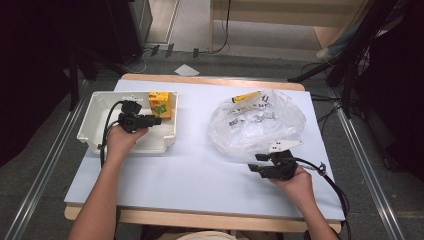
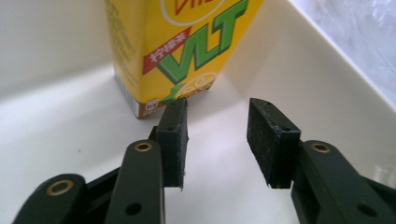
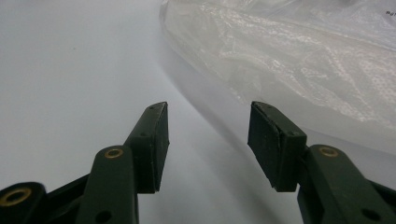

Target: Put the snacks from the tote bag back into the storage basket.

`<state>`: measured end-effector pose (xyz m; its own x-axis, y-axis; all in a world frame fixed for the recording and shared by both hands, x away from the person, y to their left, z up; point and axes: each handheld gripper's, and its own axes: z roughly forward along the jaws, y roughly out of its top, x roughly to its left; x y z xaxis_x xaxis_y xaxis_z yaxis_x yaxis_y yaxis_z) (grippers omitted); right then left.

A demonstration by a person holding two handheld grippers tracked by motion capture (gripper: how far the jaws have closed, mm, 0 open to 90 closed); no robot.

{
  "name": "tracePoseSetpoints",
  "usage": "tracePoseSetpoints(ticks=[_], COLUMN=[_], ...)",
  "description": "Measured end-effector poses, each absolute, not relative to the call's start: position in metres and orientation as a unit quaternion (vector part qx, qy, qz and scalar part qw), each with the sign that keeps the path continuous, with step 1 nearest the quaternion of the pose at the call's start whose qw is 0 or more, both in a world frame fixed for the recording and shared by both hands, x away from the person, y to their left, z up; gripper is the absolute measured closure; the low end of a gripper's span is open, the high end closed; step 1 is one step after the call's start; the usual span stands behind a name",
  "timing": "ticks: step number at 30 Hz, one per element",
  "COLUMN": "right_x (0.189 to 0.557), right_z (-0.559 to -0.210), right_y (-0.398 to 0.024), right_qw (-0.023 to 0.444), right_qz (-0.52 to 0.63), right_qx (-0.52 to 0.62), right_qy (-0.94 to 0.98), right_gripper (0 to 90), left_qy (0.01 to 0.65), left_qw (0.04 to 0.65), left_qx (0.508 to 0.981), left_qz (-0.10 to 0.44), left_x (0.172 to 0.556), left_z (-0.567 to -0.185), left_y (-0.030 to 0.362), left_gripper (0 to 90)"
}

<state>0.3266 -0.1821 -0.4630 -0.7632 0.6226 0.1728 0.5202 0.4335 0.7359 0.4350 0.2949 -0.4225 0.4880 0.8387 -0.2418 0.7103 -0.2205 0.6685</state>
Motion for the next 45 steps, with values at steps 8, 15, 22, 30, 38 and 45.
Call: tracePoseSetpoints(ticks=[8, 15, 22, 30, 38, 45], right_x=[0.329, 0.331, 0.332, 0.333, 0.333, 0.333], right_z=[-0.462, -0.461, -0.46, -0.46, -0.459, -0.459], right_y=[-0.183, -0.181, -0.179, -0.178, -0.178, -0.178], right_qw=[0.064, 0.062, 0.061, 0.061, 0.061, 0.062], right_qz=[0.418, 0.421, 0.421, 0.42, 0.419, 0.42], right_qx=[0.337, 0.333, 0.33, 0.328, 0.327, 0.326], right_qy=[0.842, 0.841, 0.843, 0.844, 0.845, 0.845], right_gripper=[49.5, 49.6, 49.5, 49.6, 49.6, 49.6], left_qy=[0.49, 0.479, 0.47, 0.452, 0.431, 0.411], left_qw=[0.371, 0.37, 0.374, 0.385, 0.39, 0.391], left_qx=[0.784, 0.791, 0.795, 0.8, 0.81, 0.82], left_qz=[0.085, 0.085, 0.086, 0.084, 0.082, 0.077], left_x=[0.427, 0.42, 0.411, 0.402, 0.394, 0.388], left_z=[-0.414, -0.406, -0.396, -0.386, -0.378, -0.373], left_y=[0.287, 0.279, 0.27, 0.256, 0.239, 0.223], left_gripper=[51.4, 47.3, 45.7, 44.1, 43.5, 42.6])
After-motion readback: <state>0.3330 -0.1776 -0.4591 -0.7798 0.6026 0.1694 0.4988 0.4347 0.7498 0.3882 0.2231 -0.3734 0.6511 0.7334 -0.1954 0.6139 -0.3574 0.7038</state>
